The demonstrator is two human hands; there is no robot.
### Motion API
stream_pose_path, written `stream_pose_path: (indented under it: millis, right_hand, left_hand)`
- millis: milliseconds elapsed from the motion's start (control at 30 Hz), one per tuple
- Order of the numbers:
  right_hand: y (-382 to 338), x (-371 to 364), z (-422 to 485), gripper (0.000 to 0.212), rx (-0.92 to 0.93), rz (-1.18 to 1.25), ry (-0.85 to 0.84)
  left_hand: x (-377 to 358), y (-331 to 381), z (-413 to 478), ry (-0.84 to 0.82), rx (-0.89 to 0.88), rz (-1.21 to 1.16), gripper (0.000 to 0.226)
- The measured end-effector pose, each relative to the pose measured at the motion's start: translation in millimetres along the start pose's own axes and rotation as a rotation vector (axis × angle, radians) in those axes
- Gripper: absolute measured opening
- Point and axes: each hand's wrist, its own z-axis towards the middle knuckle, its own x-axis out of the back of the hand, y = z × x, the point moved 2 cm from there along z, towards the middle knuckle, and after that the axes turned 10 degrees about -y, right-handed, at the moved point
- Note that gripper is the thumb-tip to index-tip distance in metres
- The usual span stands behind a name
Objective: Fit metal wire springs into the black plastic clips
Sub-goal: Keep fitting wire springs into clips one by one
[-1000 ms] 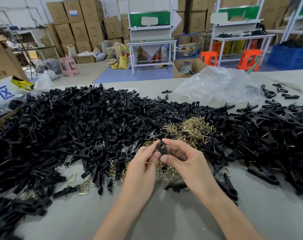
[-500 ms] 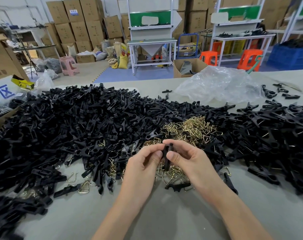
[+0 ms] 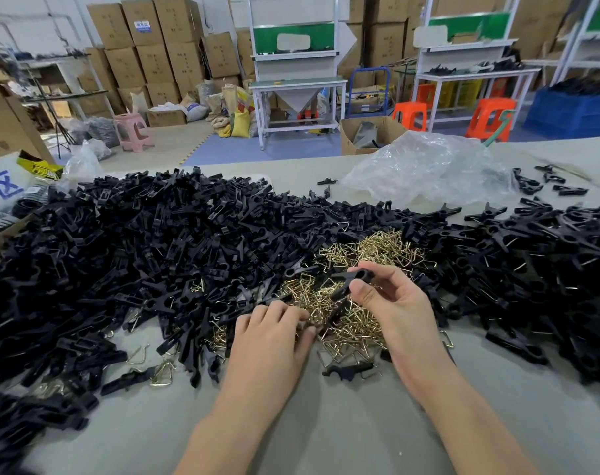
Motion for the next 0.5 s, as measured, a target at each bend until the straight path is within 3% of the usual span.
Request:
stream_pose_path:
  millis: [100,300,500]
  right_hand:
    - [0.3,0.3,-0.2,0.024,-0.026,-0.018,0.009]
    - [-0.9,-0.1,-1.4,0.025,-0.032,-0.018,0.003]
    - [-0.3,-1.5,-1.7,0.025,-0.034,-0.019,-0.041]
  left_hand:
    - [3.3,0.2,-1.2,0.036,0.005,-0.016,0.028]
    - [6.3,-3.2,0.1,0.160,0.042,-0.466,0.018]
    - [8.3,-2.7,-0.9,0.170,0.067,-0.702,0.008]
